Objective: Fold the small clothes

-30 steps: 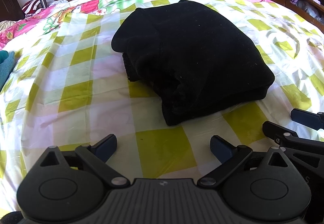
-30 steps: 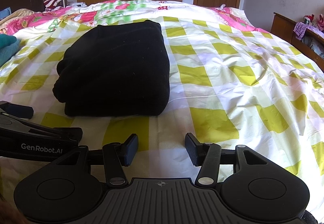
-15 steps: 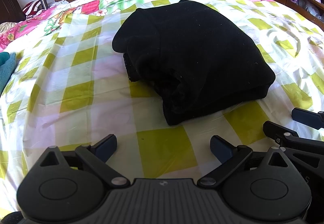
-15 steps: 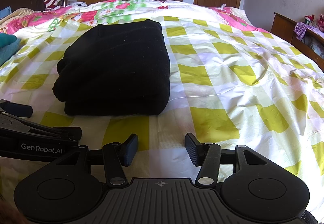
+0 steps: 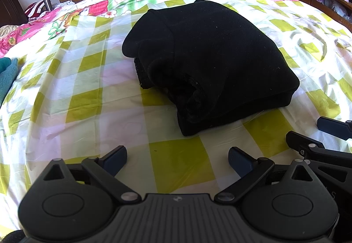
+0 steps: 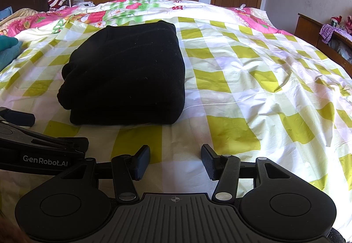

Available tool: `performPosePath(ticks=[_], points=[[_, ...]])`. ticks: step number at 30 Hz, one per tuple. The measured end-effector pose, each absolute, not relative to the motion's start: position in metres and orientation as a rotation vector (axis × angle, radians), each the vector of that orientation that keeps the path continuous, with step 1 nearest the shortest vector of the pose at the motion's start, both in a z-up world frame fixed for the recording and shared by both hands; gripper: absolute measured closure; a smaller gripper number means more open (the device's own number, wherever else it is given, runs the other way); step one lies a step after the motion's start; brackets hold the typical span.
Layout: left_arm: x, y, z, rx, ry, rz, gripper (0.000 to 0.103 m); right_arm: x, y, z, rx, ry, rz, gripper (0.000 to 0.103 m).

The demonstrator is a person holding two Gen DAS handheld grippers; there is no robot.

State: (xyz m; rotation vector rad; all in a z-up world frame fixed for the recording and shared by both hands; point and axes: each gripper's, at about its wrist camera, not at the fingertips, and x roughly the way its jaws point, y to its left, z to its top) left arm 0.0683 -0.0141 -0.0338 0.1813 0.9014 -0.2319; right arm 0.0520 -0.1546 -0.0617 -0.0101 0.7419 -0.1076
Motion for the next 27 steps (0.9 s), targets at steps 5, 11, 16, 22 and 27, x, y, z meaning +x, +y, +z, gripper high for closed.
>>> performPosePath(ticks=[5, 11, 16, 22, 27], points=[[0.0683, -0.0142, -0.0339, 0.181, 0.902, -0.232, 0.000, 0.0522, -0.1545, -0.0616, -0.010, 0.742, -0.108, 0.052], [0.0677, -0.0140, -0.0336, 0.185, 0.900, -0.230, 0.000, 0.0522, -0.1545, -0.0615, -0.010, 0.743, -0.108, 0.052], [0.0675, -0.0136, -0.0338, 0.184, 0.903, -0.229, 0.000, 0.0521, -0.1545, -0.0617, -0.010, 0.742, -0.107, 0.052], [0.0680, -0.0139, -0.0338, 0.186, 0.903, -0.229, 0.000, 0.0522, -0.1544, -0.0616, -0.010, 0.743, -0.108, 0.052], [0.0681, -0.0142, -0.0340, 0.187, 0.902, -0.228, 0.000, 0.0524, -0.1544, -0.0613, -0.010, 0.743, -0.108, 0.052]])
